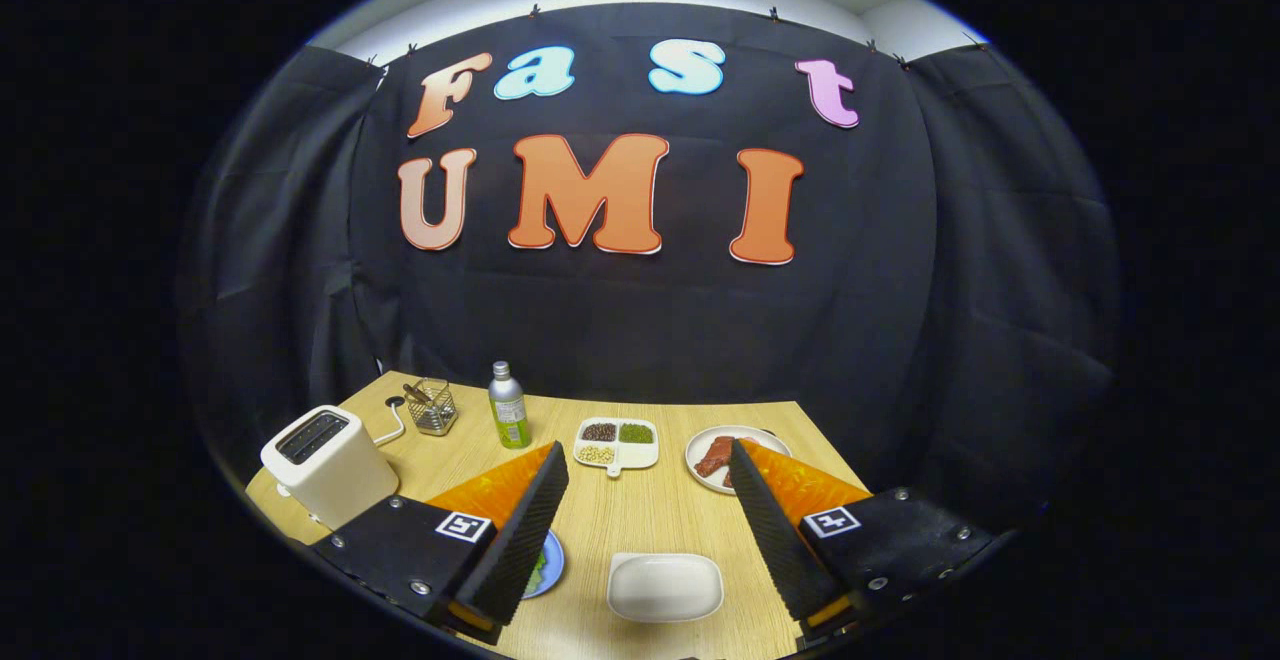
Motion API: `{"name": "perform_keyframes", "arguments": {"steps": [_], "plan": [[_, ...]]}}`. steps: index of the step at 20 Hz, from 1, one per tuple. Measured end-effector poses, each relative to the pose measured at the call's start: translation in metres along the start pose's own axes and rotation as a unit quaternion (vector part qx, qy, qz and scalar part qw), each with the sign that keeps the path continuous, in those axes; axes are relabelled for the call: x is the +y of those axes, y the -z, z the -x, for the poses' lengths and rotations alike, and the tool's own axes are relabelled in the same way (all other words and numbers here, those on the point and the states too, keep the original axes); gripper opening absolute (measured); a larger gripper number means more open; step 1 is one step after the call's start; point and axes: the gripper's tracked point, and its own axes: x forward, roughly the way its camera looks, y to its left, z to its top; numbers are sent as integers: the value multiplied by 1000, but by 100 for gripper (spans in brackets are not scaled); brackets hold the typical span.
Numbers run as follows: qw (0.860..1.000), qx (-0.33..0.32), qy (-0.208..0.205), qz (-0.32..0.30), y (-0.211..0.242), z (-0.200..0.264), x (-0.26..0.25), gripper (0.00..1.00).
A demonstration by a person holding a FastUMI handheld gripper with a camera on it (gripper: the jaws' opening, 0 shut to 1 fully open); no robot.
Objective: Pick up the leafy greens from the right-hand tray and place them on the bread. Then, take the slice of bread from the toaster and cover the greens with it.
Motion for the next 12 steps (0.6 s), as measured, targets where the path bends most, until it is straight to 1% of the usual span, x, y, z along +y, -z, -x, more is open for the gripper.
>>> {"name": "perform_keyframes", "arguments": {"steps": [6, 12], "plan": [[1000, -25, 5, 13, -9, 12, 2, 97], [999, -32, -1, 7, -10, 15, 7, 98]]}}
